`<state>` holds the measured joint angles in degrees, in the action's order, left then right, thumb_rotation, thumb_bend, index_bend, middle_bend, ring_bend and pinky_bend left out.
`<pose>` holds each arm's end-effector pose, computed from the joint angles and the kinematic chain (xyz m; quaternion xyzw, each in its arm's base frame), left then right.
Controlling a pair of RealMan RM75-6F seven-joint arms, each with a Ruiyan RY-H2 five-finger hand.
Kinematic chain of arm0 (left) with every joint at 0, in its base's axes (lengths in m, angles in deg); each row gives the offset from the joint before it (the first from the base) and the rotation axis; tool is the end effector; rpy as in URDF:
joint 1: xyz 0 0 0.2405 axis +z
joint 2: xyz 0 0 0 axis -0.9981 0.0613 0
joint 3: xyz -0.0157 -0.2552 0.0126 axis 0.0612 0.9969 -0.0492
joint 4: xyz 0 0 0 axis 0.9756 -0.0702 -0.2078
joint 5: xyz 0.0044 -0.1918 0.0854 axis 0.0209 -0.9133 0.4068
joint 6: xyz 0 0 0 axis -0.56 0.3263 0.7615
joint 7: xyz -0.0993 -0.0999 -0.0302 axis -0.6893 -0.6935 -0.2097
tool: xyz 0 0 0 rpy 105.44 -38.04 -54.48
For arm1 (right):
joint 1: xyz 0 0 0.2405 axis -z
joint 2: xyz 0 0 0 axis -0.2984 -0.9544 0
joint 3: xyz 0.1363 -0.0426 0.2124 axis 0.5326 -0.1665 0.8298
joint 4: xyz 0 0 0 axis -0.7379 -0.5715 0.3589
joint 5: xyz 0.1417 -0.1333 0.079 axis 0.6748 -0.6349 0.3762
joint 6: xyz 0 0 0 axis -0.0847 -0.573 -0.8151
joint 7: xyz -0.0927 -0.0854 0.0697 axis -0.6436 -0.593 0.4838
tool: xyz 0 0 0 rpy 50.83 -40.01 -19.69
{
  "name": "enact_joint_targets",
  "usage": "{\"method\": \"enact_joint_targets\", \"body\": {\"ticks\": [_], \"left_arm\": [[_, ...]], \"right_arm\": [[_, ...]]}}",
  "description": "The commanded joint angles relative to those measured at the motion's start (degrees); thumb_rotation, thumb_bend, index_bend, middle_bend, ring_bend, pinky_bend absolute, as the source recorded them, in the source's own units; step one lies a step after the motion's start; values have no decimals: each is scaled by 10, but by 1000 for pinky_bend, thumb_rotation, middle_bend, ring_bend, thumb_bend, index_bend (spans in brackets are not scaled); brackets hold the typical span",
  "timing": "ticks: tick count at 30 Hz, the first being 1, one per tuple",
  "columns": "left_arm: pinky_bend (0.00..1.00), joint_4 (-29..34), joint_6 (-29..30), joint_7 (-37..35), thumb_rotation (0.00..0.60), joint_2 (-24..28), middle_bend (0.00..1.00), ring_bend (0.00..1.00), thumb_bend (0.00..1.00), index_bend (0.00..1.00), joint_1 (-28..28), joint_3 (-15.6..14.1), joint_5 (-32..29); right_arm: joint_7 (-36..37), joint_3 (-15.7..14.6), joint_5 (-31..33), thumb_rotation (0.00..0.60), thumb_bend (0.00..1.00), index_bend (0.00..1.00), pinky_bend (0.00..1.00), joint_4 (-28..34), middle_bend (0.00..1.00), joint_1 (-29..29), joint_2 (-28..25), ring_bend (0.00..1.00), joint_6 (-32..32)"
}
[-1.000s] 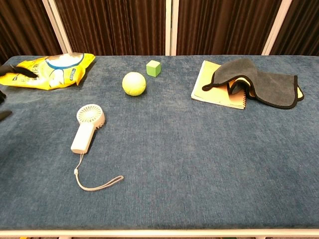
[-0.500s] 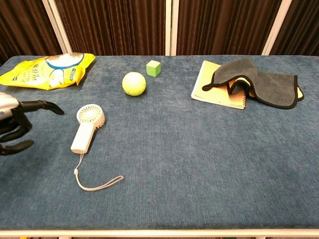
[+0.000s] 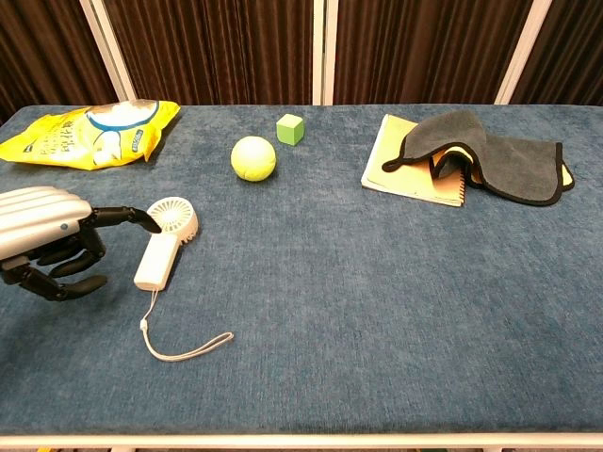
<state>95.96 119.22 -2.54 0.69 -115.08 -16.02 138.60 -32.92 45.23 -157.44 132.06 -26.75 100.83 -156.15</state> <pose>-0.2447 0.2549 -0.0190 -0.8037 -0.3504 -0.3482 0.3318 -0.3243 -0.2100 0.1304 0.5871 -0.4515 0.3124 0.5948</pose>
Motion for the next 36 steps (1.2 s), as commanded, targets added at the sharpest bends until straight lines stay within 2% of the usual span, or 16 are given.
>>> {"method": "enact_joint_targets", "body": {"ticks": [1,36], "left_arm": [[810,-2,-3,2,600,-1,830,816,420,186,-2,-1,-3],[810,-7,-17,28,600,-9,830,816,424,186,-10,-2,-38]], "right_arm": [[1,0,0,600,107,0,0,-1,0,0,0,0,0],[-2,1,8,600,107,0,0,-3,0,-2,0,0,6]]}}
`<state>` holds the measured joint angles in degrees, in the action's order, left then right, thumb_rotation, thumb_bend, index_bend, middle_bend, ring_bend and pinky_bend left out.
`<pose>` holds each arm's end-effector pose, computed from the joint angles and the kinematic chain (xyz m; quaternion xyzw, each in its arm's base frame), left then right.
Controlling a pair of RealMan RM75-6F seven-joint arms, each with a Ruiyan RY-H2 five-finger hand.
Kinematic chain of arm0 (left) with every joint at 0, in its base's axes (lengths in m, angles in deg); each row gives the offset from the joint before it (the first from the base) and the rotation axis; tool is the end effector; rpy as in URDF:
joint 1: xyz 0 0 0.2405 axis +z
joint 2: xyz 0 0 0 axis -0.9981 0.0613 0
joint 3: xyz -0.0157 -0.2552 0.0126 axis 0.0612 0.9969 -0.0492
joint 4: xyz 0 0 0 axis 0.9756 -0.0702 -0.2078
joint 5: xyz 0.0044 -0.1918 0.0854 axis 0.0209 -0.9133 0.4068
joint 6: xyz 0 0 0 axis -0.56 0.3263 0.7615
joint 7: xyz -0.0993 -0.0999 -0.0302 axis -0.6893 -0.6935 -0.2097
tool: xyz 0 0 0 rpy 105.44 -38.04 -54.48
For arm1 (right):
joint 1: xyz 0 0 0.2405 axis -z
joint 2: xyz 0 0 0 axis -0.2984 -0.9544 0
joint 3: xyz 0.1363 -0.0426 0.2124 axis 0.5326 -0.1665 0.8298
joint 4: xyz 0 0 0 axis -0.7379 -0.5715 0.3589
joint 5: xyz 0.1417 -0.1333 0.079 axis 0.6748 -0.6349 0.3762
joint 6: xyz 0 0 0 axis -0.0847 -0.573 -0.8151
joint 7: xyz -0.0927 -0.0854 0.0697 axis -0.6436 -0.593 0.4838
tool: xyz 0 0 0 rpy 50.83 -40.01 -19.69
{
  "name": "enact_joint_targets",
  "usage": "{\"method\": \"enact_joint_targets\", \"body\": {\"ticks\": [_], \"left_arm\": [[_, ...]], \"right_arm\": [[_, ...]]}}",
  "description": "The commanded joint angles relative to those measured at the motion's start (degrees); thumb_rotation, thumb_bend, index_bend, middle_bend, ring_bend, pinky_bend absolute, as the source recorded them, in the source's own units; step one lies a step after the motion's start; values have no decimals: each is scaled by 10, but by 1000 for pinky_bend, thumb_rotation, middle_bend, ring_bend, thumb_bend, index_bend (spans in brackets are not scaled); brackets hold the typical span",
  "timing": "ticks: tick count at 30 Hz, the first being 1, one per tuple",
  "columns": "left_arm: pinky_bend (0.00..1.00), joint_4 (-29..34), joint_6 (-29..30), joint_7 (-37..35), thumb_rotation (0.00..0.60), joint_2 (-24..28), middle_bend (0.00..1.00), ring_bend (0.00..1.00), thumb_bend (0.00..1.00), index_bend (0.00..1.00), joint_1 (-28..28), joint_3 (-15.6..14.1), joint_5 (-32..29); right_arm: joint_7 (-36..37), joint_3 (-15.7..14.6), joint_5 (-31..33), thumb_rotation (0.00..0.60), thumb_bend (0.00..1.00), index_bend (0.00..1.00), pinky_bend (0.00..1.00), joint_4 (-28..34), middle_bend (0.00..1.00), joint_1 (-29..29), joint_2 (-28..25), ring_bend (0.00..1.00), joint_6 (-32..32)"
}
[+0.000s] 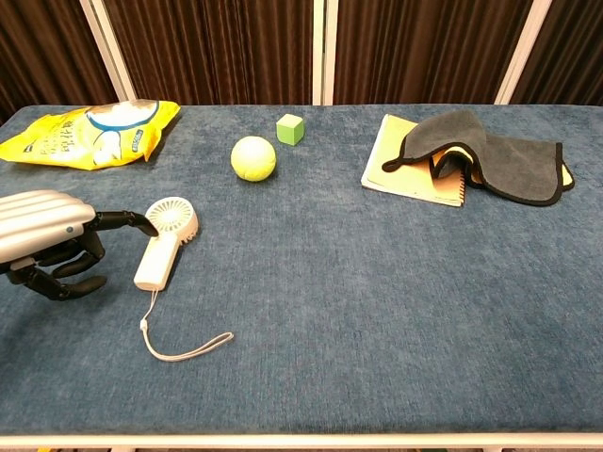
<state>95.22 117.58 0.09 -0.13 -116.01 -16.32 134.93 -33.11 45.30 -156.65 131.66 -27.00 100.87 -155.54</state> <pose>-0.2495 0.2605 -0.0240 -0.8054 -0.3526 -0.3261 0.3473 -0.3270 -0.2114 0.1303 0.5865 -0.4538 0.3065 0.5968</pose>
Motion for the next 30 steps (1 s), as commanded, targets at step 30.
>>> {"method": "enact_joint_targets", "body": {"ticks": [30], "left_arm": [[810,-6,-14,4,600,-11,830,816,425,186,-8,-4,-10]], "right_arm": [[-4,-1,10,600,106,0,0,-4,0,-1,2,0,8]]}}
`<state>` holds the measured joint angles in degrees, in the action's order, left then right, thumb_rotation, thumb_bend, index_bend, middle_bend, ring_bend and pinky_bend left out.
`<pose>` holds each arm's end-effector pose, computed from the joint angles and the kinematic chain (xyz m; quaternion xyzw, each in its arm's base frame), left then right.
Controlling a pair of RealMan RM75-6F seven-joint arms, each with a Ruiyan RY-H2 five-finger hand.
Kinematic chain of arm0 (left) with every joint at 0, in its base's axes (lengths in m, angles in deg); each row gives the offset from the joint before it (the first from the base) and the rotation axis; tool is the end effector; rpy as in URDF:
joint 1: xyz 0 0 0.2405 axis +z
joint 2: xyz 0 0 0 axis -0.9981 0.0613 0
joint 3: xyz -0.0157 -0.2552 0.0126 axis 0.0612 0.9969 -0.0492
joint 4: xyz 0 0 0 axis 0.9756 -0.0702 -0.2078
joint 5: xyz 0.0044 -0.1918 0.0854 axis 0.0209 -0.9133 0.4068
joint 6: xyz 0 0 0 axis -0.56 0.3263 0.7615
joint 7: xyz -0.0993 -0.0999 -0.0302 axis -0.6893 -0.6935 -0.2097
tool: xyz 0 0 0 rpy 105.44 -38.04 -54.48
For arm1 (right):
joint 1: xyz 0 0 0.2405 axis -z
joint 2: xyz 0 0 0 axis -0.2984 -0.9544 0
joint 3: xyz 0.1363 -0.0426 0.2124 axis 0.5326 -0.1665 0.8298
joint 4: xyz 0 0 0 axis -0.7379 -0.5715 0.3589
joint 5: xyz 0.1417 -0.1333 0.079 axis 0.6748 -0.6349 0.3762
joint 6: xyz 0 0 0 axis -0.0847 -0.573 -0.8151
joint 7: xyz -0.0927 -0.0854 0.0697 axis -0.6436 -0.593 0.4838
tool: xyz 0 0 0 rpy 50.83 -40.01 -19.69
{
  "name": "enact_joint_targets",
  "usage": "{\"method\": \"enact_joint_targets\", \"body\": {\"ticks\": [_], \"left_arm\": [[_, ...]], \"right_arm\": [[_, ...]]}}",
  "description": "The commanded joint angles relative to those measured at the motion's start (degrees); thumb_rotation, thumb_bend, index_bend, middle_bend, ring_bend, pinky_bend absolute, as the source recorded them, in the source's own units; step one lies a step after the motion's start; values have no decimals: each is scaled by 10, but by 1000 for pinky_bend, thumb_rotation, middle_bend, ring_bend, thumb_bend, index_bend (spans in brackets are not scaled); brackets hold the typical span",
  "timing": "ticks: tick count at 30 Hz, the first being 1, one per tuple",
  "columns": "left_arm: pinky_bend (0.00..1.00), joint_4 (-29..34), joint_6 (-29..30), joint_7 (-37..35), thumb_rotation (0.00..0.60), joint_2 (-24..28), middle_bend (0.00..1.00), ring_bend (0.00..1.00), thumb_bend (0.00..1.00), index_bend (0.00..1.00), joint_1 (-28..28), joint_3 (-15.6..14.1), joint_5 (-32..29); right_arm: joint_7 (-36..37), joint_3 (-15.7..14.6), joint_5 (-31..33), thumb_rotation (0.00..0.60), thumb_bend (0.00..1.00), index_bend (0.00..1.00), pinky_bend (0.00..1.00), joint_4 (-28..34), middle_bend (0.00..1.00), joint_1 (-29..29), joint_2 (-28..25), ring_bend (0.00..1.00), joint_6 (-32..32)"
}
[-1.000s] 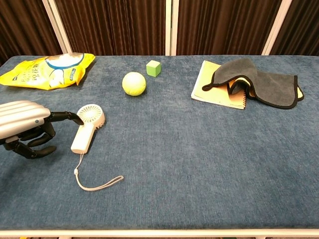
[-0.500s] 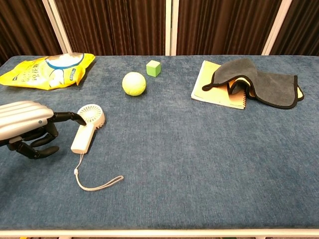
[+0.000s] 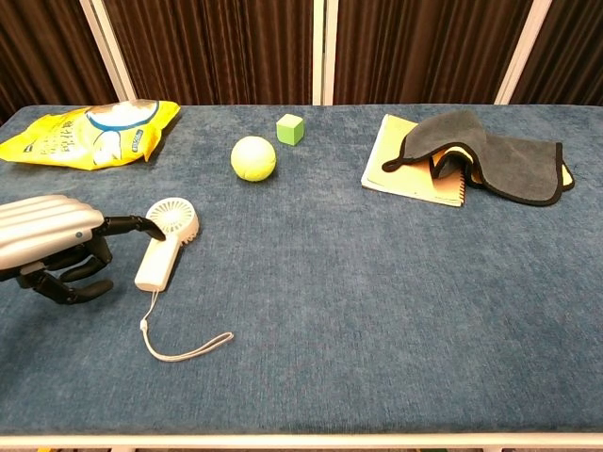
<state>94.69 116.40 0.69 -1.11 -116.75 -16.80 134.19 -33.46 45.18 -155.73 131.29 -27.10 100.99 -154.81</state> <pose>-0.2483 0.2605 -0.0317 -0.8114 -0.3532 -0.3166 0.3415 -0.3306 -0.2111 0.1290 0.5860 -0.4585 0.2973 0.5983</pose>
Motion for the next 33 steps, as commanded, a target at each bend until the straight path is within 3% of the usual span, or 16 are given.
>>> {"method": "enact_joint_targets", "body": {"ticks": [1,20,33], "left_arm": [[810,-2,-3,-3,600,-1,830,816,425,186,0,1,-4],[810,-44,-7,-60,600,-16,830,816,429,186,2,-9,-2],[810,53,64,-46,600,43,830,816,428,186,0,23,16]], "right_arm": [[0,0,1,600,107,0,0,-1,0,0,1,0,0],[-15,-3,5,600,108,0,0,-5,0,-3,10,0,5],[6,0,-3,600,108,0,0,-13,0,-2,8,0,2]]}}
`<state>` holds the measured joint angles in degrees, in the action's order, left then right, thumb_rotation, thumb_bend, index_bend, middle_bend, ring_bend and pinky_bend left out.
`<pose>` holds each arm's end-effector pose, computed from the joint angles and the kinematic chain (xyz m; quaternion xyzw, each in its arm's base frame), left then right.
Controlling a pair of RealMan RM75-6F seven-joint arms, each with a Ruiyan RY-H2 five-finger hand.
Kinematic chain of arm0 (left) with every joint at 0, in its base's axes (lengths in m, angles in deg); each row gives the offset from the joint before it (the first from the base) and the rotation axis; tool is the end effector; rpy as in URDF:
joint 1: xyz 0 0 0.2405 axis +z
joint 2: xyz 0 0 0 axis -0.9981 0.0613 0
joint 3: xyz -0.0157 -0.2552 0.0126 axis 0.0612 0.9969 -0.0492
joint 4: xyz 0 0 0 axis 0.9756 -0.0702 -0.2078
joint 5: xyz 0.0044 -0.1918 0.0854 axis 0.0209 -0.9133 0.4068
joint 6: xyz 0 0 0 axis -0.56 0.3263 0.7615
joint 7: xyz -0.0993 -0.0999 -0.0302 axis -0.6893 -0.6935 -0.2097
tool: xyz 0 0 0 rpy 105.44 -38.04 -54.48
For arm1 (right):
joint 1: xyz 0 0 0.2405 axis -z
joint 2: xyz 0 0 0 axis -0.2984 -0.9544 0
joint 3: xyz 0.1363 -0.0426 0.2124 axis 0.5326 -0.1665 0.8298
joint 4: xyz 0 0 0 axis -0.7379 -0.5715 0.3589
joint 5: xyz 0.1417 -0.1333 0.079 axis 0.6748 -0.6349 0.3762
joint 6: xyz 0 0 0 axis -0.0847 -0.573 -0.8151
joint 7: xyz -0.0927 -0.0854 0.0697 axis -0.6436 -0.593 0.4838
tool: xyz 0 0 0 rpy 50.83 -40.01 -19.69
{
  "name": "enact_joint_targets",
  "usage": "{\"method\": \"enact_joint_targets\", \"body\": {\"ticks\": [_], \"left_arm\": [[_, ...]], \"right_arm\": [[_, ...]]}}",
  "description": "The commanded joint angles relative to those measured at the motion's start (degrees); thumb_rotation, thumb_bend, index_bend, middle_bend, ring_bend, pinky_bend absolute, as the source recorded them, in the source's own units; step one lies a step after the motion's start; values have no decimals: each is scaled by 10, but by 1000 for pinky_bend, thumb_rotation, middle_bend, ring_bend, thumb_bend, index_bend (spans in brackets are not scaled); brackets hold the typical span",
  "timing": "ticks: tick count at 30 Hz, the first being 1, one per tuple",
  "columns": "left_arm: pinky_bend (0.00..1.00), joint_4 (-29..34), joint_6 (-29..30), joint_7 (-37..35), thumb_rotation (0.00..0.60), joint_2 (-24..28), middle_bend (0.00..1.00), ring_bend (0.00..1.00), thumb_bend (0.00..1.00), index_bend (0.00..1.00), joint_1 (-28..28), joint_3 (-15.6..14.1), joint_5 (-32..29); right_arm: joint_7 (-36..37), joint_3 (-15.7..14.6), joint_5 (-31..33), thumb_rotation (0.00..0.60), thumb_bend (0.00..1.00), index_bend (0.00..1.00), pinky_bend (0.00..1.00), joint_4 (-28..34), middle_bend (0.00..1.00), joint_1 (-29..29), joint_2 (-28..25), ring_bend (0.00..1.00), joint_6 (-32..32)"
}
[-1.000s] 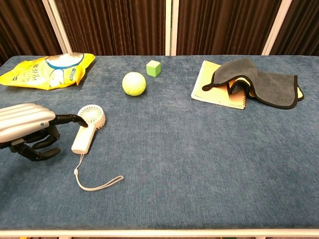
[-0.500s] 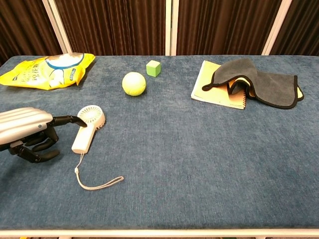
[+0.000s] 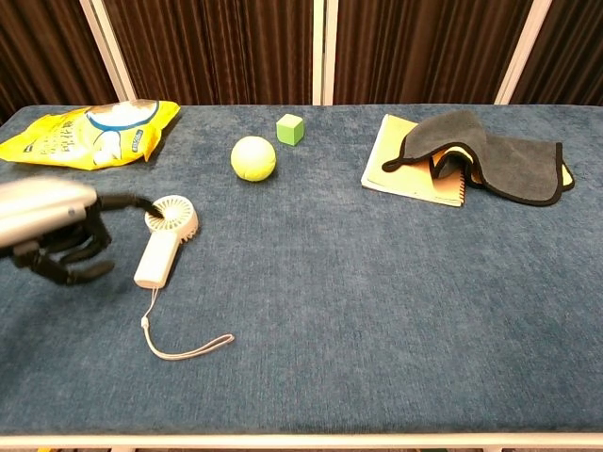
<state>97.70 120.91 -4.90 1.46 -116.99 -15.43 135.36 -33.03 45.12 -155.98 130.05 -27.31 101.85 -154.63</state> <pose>-0.2339 0.2681 -0.0102 -0.7797 -0.3709 -0.3770 0.3354 -0.3326 -0.2126 0.1256 0.5874 -0.4579 0.2981 0.5970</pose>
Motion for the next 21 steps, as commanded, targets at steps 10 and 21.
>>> {"method": "enact_joint_targets", "body": {"ticks": [10,21], "left_arm": [[791,46,97,94,600,53,771,770,410,183,62,39,-59],[234,108,130,157,600,127,143,107,43,140,133,68,-186]], "right_arm": [[10,1,-14,600,108,0,0,3,0,3,-4,0,-12],[29,3,-74,600,122,0,0,-5,0,7,13,0,-64]]}}
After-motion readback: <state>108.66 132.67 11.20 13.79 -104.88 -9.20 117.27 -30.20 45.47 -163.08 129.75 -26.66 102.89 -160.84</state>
